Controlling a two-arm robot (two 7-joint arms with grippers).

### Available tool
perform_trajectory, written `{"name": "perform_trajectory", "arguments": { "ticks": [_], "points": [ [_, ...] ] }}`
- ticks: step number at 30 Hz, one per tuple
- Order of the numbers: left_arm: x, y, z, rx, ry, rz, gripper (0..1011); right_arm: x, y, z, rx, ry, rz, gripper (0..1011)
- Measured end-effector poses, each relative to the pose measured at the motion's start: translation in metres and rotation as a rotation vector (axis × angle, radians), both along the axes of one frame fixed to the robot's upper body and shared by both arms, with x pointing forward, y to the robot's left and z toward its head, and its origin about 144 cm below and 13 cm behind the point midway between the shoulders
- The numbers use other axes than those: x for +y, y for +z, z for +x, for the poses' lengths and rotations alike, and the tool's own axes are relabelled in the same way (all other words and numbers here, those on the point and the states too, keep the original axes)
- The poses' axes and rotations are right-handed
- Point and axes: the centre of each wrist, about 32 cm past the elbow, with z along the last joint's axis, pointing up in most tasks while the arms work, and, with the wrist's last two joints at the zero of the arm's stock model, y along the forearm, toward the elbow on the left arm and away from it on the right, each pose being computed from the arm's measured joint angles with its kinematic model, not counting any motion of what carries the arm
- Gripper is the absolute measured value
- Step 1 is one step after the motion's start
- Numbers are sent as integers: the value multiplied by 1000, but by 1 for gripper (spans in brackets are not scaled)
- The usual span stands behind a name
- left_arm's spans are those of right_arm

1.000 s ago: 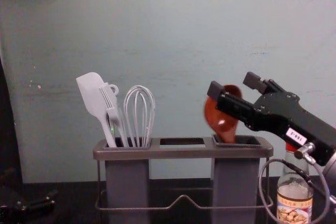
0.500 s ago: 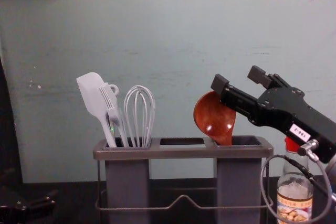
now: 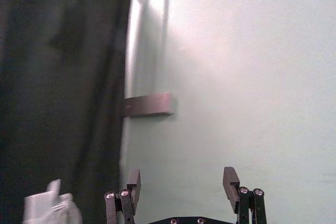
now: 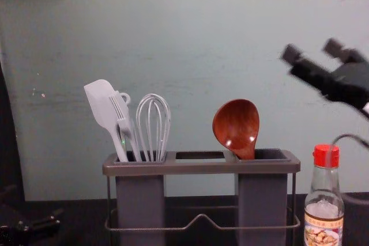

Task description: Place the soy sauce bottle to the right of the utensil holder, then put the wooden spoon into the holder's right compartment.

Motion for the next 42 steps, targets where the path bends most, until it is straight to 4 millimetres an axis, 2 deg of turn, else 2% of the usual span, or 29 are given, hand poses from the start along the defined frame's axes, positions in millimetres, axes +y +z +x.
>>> {"name": "perform_trajectory", "arguments": {
  "ticks": [7,13,14,20,26,33,42],
  "points": [
    [0,0,0,0,0,0,1000,-39,2,0,-23,-166,31,1002],
    [0,0,0,0,0,0,1000,-58,-4,-1,60,-305,-9,1002],
    [0,0,0,0,0,0,1000,-58,-4,-1,60,-305,-9,1003],
    [0,0,0,0,0,0,1000,-64,-7,-4,338,-466,-157,1003],
    [0,0,0,0,0,0,1000,-64,-8,-2,534,-498,-263,1003],
    [0,0,0,0,0,0,1000,-62,-10,-1,614,-481,-331,1003],
    [0,0,0,0,0,0,1000,-60,-10,-1,606,-474,-353,1003]
  ]
}}
